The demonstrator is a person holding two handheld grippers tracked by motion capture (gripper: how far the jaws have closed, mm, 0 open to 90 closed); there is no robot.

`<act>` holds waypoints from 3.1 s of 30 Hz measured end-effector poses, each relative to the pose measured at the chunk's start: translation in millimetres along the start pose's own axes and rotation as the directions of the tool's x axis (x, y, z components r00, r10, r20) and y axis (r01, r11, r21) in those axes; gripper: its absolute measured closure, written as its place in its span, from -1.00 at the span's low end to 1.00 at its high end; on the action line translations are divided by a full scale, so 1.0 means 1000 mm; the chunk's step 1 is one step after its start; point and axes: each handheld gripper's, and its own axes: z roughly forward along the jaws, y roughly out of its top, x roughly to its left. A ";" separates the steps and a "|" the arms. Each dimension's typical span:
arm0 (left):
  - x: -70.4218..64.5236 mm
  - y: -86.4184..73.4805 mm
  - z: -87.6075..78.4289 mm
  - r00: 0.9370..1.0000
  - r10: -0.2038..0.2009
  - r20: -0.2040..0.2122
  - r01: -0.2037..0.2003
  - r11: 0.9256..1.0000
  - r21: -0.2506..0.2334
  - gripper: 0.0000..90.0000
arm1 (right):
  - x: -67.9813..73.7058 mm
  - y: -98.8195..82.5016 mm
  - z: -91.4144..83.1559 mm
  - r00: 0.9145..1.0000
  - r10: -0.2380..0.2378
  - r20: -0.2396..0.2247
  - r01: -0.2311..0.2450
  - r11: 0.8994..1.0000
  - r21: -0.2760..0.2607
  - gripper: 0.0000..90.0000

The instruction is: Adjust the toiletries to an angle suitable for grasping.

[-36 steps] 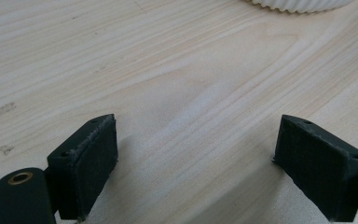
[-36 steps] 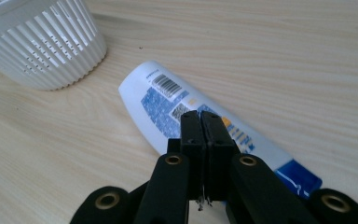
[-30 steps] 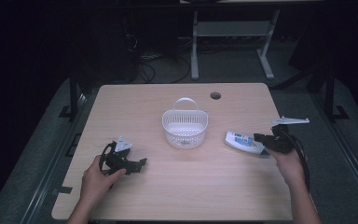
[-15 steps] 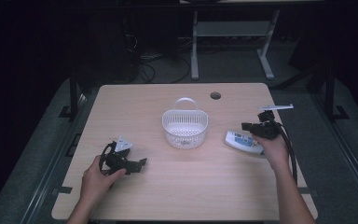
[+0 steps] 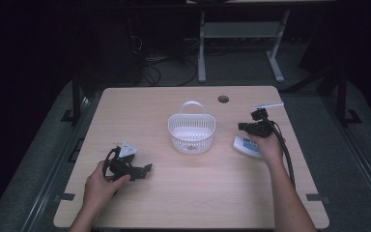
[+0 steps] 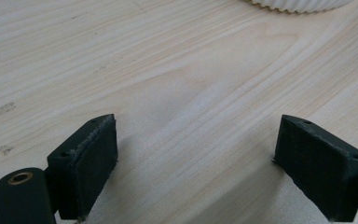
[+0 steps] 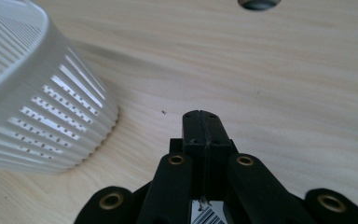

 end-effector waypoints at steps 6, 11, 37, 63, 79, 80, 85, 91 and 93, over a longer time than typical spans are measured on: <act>0.000 0.000 0.000 1.000 0.000 0.000 0.000 1.000 0.000 -0.72 | 0.001 -0.004 0.014 1.000 0.004 0.012 -0.004 0.999 0.051 1.00; 0.000 0.000 0.000 1.000 0.000 0.000 0.000 1.000 0.000 -0.72 | 0.000 -0.007 0.020 1.000 0.004 0.024 -0.006 0.997 0.080 1.00; 0.000 0.000 0.000 1.000 0.000 0.000 0.000 1.000 0.000 -0.72 | 0.015 -0.027 0.014 0.999 -0.038 -0.024 0.041 0.991 0.126 1.00; 0.000 0.000 0.000 1.000 0.000 0.000 0.000 1.000 -0.002 -0.72 | 0.032 -0.056 -0.015 0.992 -0.104 -0.071 0.113 0.984 0.135 1.00; 0.000 0.000 0.000 1.000 0.000 0.000 0.000 1.000 -0.003 -0.72 | 0.035 -0.077 -0.032 0.987 -0.130 -0.092 0.142 0.979 0.143 1.00; 0.000 0.000 0.000 1.000 0.000 0.000 0.000 1.000 -0.003 -0.72 | 0.035 -0.077 -0.032 0.987 -0.130 -0.092 0.142 0.979 0.143 1.00; 0.000 0.000 0.000 1.000 0.000 0.000 0.000 1.000 -0.003 -0.72 | 0.032 -0.084 -0.040 0.988 -0.132 -0.078 0.142 0.979 0.148 1.00; 0.000 0.000 0.000 1.000 0.000 0.000 0.000 1.000 -0.003 -0.72 | 0.028 -0.093 -0.048 0.989 -0.126 -0.078 0.136 0.979 0.149 0.99; 0.000 0.000 0.000 1.000 0.000 0.000 0.000 1.000 -0.003 -0.72 | 0.025 -0.095 -0.051 0.990 -0.122 -0.073 0.132 0.979 0.153 0.99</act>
